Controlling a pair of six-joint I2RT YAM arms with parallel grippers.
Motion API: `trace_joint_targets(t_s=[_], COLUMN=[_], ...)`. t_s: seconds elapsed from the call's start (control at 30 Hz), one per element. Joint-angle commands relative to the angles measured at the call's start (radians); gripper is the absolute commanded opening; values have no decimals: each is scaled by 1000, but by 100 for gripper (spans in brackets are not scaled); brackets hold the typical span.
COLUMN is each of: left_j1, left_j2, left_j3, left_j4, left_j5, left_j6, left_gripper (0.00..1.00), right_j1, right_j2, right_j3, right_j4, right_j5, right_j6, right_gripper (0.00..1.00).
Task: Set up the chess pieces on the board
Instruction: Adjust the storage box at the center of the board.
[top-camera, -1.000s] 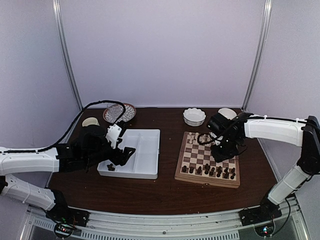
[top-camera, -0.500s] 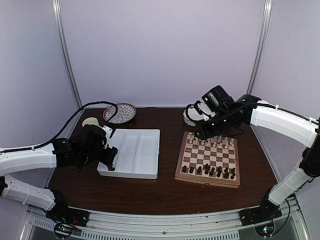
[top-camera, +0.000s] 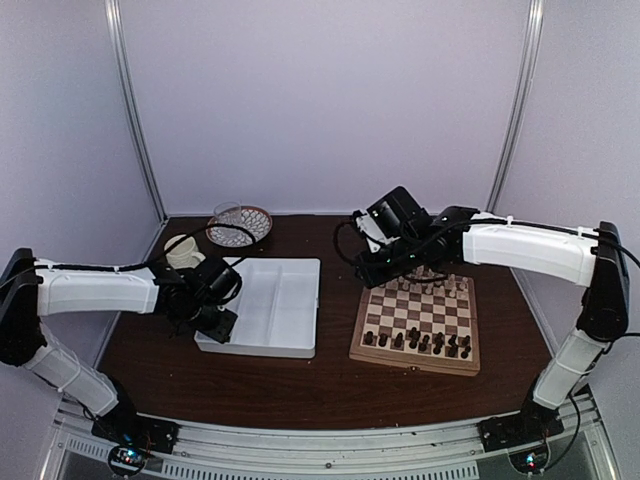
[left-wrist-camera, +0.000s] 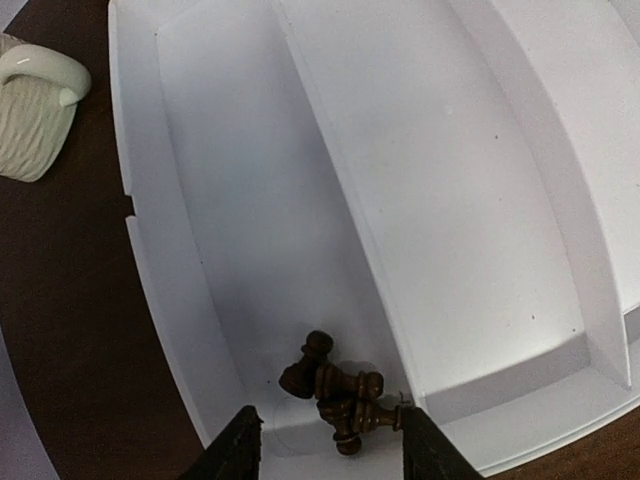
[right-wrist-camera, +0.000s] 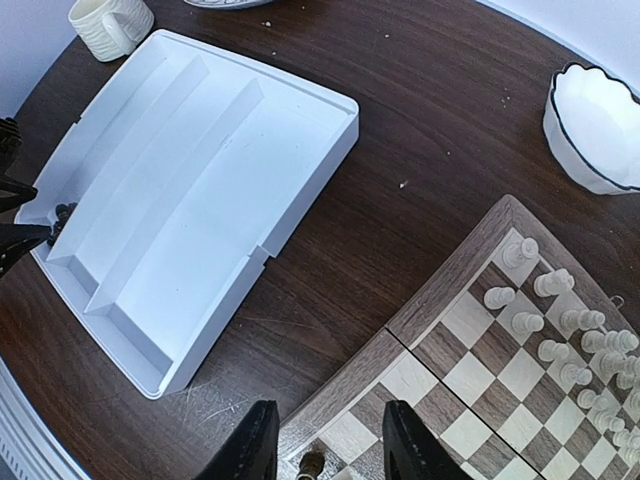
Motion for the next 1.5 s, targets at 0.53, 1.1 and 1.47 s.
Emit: trace_joint_targets(t_s=[0.53, 1.1, 1.47], left_j1=[165, 228, 228], left_j2=[-73, -135, -88], left_j3=[34, -174, -223], left_j4=[-168, -62, 89], left_j5=[-116, 35, 290], left_j6=[-80, -196, -199], left_gripper=[61, 0, 0], right_j1=[162, 107, -21], right_j2=[132, 363, 589], right_j3=[-16, 203, 456], right_j4=[145, 10, -13], right_j5=[50, 237, -107], right_j6=[-98, 81, 140], right_gripper=[42, 0, 0])
